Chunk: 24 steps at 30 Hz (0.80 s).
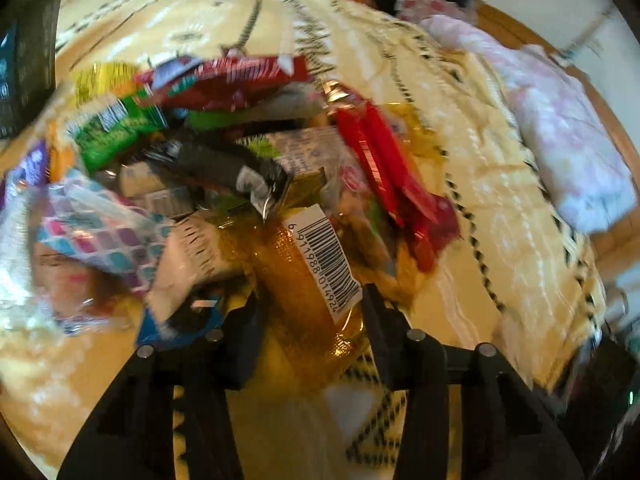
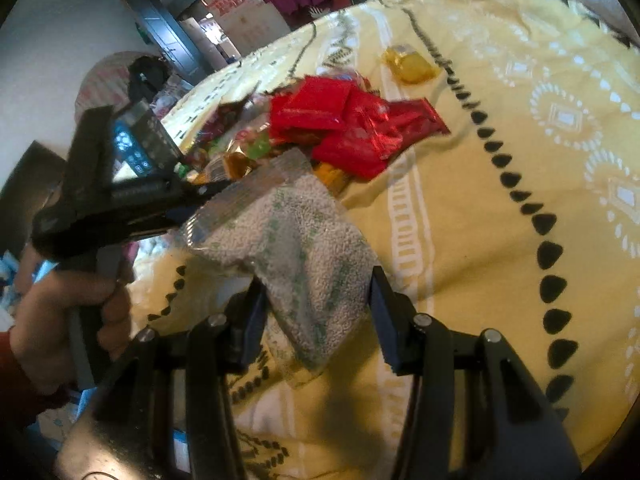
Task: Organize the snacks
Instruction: 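Grasp the orange barcode packet with the left gripper while the right gripper grasps the green-speckled bag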
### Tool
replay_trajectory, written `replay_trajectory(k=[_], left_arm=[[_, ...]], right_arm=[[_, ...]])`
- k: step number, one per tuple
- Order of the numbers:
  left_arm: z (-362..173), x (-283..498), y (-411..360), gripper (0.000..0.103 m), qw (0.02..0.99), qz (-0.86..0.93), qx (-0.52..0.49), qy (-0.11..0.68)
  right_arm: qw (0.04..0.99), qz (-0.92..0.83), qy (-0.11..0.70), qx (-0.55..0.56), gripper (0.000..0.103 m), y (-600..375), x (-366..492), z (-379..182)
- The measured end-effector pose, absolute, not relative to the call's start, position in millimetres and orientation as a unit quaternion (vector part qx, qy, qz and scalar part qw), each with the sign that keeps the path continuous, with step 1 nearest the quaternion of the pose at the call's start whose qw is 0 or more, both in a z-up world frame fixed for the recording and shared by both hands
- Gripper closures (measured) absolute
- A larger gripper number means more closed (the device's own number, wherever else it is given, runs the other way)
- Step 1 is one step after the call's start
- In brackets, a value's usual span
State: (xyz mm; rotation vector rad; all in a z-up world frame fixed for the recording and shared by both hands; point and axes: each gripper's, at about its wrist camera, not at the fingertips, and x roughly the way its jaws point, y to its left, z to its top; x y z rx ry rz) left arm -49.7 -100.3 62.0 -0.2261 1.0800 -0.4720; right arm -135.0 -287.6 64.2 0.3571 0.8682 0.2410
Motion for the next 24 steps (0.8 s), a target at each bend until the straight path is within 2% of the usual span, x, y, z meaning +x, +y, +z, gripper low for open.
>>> replay_trajectory(k=[7,12,24], left_arm=[[114.1,-97.4,-54.7,0.057,0.842,-0.281,-0.096,0.45],[130.0,-118.6,-31.7,0.057,0.836,-0.326,-0.076,0.436],[182.6,-131.5,65.9,0.057,0.864,-0.319,-0.144,0.362]], right_arm=[[0.896,0.127,0.397,0.153,0.054,-268.8,-143.1,85.4],[0.897,0.136,0.395,0.145,0.054,-250.5,-146.2,94.9],[0.907,0.158,0.374,0.116,0.054,-222.1,-143.8,124.5]])
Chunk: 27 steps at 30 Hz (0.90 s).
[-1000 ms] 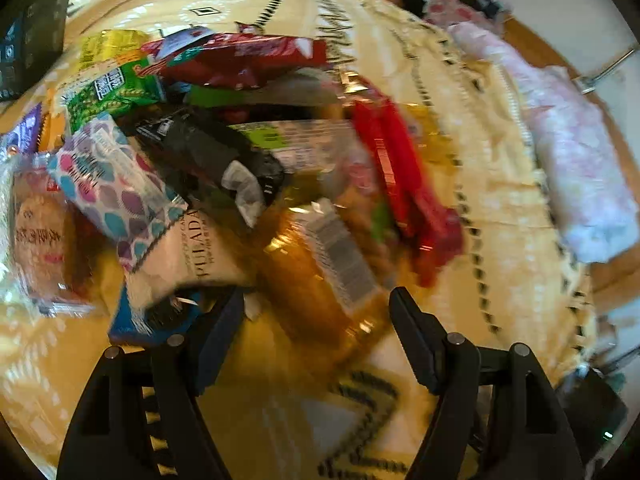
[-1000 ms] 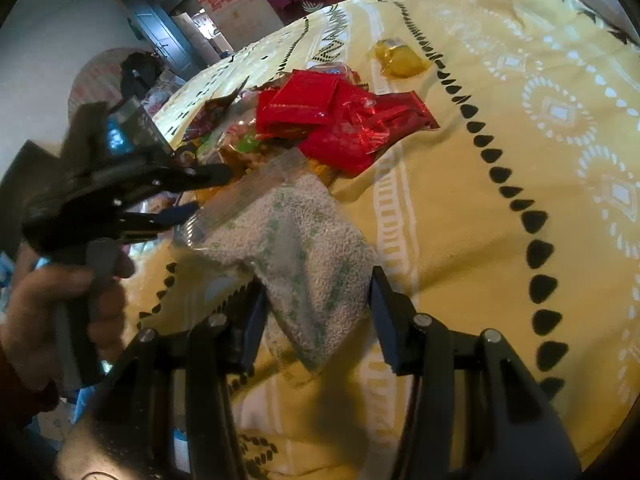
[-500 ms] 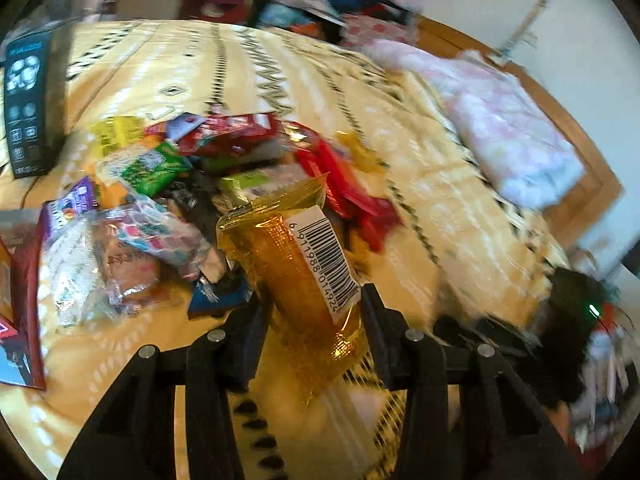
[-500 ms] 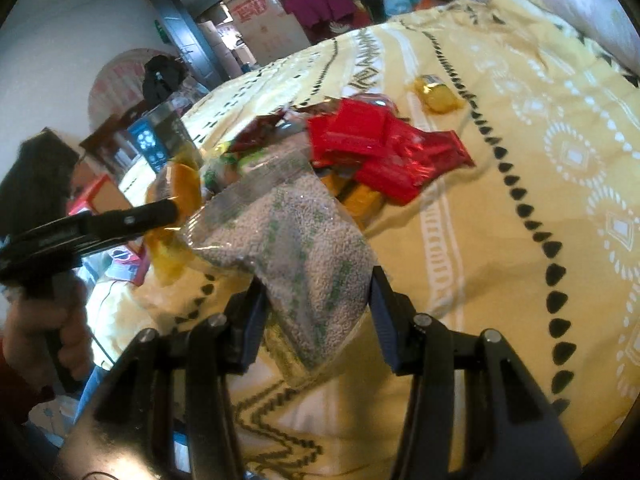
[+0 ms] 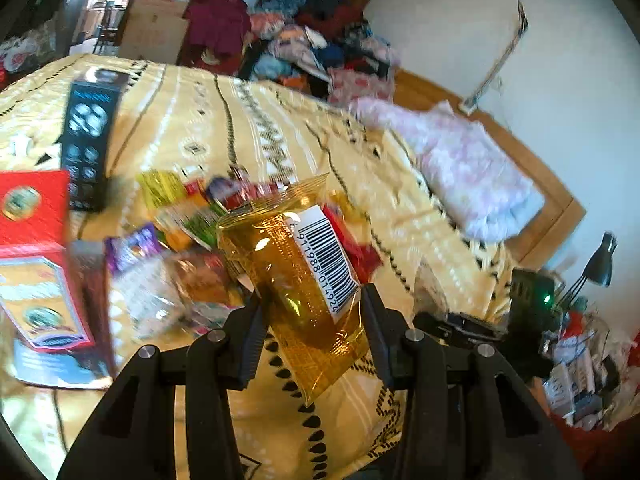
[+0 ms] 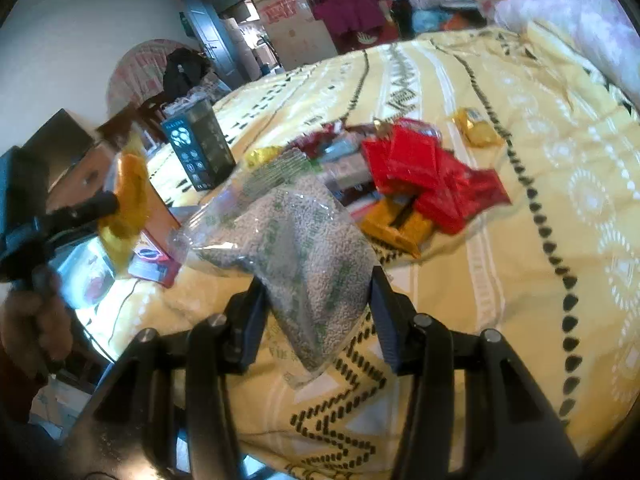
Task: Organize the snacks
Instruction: 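Grasp the orange barcode packet with the left gripper while the right gripper grasps the green-speckled bag, then carry both packets over the glass bowl and release them into it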
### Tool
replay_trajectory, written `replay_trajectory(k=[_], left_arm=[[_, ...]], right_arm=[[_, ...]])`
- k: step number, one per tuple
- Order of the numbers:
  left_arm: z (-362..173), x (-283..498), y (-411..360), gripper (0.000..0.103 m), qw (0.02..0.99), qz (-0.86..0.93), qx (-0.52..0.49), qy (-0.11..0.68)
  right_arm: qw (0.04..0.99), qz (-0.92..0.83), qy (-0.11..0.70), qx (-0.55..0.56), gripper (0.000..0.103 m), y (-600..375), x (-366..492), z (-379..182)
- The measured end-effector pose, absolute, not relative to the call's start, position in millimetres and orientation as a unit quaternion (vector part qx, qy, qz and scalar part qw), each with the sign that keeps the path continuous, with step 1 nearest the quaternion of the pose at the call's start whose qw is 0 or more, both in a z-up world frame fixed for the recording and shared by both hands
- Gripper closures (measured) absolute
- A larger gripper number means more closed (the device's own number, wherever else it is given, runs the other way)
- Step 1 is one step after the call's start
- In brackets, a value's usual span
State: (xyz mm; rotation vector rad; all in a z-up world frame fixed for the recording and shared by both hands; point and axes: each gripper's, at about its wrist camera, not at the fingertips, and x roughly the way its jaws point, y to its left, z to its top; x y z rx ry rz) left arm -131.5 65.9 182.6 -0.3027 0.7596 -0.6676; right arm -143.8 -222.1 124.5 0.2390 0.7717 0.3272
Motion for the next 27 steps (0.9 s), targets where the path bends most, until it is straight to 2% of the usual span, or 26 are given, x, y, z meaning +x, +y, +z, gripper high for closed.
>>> replay_trajectory(k=[6,13,19,27], left_arm=[[224.1,-131.8,110.8,0.057,0.902,-0.253,-0.14,0.321],[268.9,-146.5,174.4,0.057,0.953,-0.105,-0.064,0.277],[271.4,-160.7,259.7,0.057,0.961,0.03,-0.05,0.269],[250.1,-167.5,355.7,0.057,0.943,0.119,-0.084,0.298]], right_arm=[[0.913,0.181,0.35,0.103,0.054,-202.8,-132.0,154.1],[0.919,0.248,0.3,0.054,0.054,-137.9,-106.7,216.5],[0.898,0.338,0.283,0.008,0.054,-37.3,-85.5,254.4],[0.851,0.433,0.296,-0.036,0.054,98.1,-70.9,262.2]])
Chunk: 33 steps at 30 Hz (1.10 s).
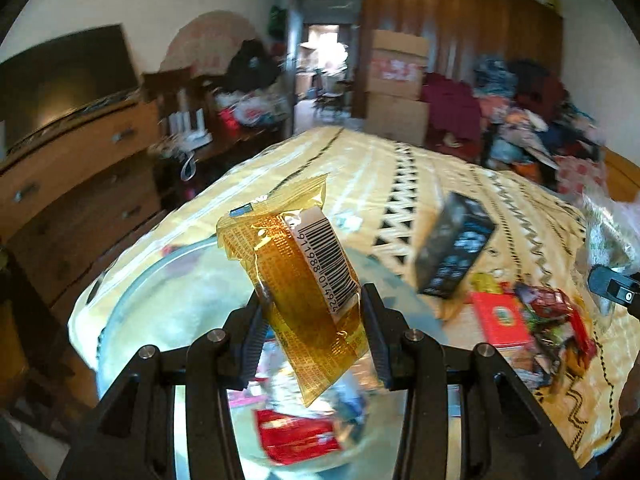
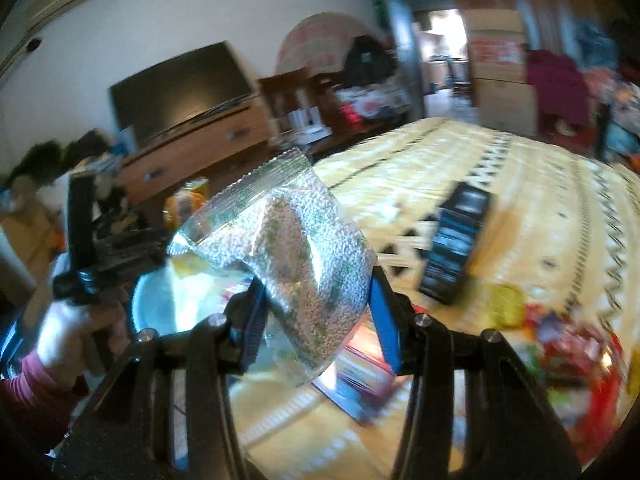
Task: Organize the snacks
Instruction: 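Carry both packets over the glass bowl and release them into it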
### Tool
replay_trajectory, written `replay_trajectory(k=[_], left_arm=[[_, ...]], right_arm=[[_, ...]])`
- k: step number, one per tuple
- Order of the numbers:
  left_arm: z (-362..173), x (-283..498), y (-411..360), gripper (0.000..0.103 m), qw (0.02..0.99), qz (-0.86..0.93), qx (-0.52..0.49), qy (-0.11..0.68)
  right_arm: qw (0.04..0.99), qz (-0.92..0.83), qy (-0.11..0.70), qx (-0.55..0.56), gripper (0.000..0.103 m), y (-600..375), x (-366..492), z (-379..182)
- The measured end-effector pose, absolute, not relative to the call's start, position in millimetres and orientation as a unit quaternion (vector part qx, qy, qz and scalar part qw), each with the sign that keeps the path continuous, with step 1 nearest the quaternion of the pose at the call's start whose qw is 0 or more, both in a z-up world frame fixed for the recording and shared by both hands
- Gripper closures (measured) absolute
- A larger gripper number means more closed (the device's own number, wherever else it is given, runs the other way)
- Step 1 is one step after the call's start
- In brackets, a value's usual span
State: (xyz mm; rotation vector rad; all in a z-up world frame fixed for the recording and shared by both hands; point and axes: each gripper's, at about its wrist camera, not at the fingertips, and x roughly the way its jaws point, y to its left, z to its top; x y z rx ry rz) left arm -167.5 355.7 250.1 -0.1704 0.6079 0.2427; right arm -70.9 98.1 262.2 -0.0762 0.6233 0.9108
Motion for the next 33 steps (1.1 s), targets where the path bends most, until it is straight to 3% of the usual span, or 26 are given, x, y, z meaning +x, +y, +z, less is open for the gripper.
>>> replay_trajectory(k=[11,33], left_arm=[[229.4,-163.7,400.4,0.057,0.932,0.139,-0.116,0.315],[216.9,-158.3,410.6,0.057,0.926,0.136,-0.125,0.329]], right_arm=[[0.803,0.474,0.349,-0.088,0.054,209.0,-60.8,232.3],[0.799,0.462,0.372,-0.105,0.054,232.0,-63.8,227.9]])
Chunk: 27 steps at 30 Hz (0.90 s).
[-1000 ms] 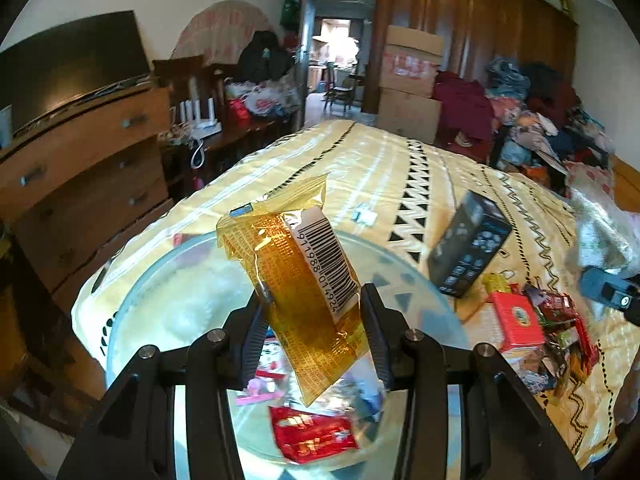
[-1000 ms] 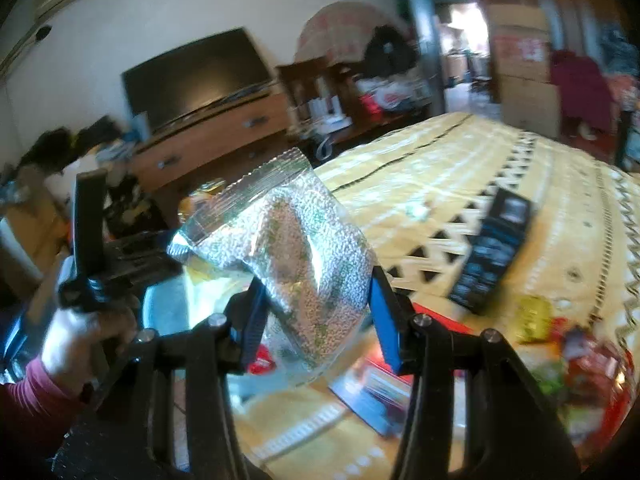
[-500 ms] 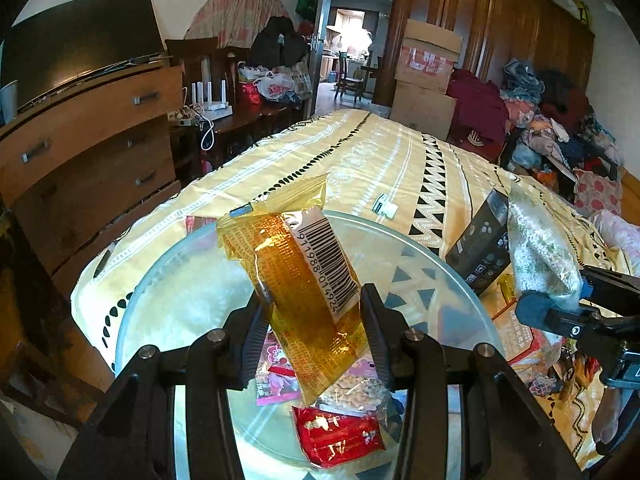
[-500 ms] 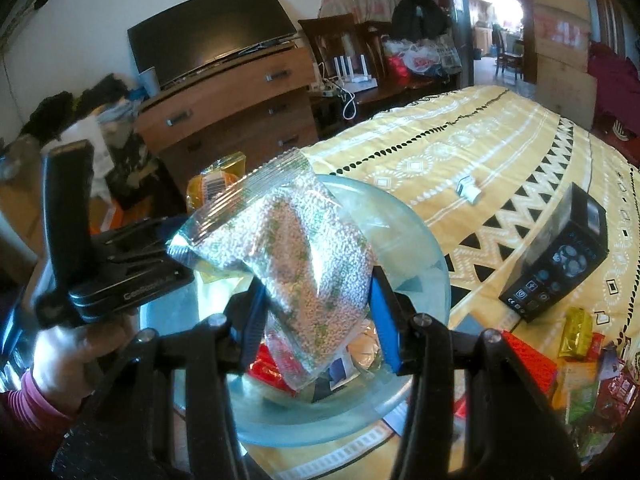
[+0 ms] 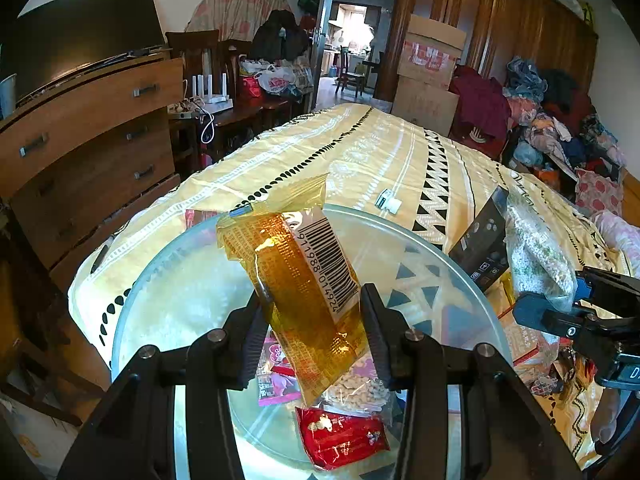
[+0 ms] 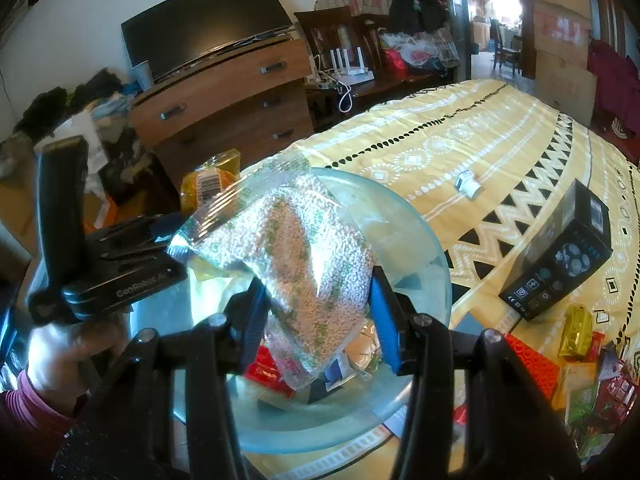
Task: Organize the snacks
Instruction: 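Carry both packets over the glass bowl and release them into it, then move both grippers back from the bowl toward the snack pile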
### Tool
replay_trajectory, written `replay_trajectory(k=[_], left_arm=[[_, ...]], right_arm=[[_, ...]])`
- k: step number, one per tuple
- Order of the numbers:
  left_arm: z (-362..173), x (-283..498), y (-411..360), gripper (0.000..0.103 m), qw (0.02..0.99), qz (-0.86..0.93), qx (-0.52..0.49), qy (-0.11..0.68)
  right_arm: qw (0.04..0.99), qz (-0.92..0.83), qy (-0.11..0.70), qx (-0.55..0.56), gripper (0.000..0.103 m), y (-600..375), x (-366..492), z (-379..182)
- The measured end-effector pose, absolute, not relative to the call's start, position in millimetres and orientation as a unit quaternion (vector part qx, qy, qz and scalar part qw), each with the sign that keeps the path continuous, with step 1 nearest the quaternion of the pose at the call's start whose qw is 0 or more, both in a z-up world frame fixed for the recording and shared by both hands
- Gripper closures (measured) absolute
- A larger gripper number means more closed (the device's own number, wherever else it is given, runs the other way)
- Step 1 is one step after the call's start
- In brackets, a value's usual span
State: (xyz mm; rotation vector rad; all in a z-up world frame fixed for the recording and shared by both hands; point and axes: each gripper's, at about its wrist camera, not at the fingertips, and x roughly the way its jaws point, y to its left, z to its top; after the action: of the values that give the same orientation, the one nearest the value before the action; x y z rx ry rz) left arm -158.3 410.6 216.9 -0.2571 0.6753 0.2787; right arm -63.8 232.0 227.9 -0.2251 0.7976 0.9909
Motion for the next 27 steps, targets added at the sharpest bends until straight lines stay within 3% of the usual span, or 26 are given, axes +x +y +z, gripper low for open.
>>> replay_trajectory(k=[11,13,15,18,27], left_arm=[[213.3,-152.2,409.9,0.056,0.92,0.142,-0.127,0.343],[212.2,-151.5,411.1,0.051,0.918,0.149,-0.129,0.344],[212.6,-152.1,409.9,0.037,0.918,0.154,-0.129,0.342],[212.9,-151.8,409.5,0.028,0.917,0.16,-0.128,0.343],[224.5,-160.3,402.9,0.018,0.918,0.2,-0.123,0.318]], right_arm=[[0.8,0.453,0.379,-0.102,0.052,235.7,-57.1,222.4],[0.801,0.45,0.382,-0.105,0.051,237.2,-56.8,220.9],[0.8,0.449,0.383,-0.107,0.049,238.8,-56.9,219.8],[0.801,0.448,0.383,-0.108,0.039,240.4,-57.6,219.8],[0.83,0.445,0.32,-0.105,0.02,224.4,-76.4,245.1]])
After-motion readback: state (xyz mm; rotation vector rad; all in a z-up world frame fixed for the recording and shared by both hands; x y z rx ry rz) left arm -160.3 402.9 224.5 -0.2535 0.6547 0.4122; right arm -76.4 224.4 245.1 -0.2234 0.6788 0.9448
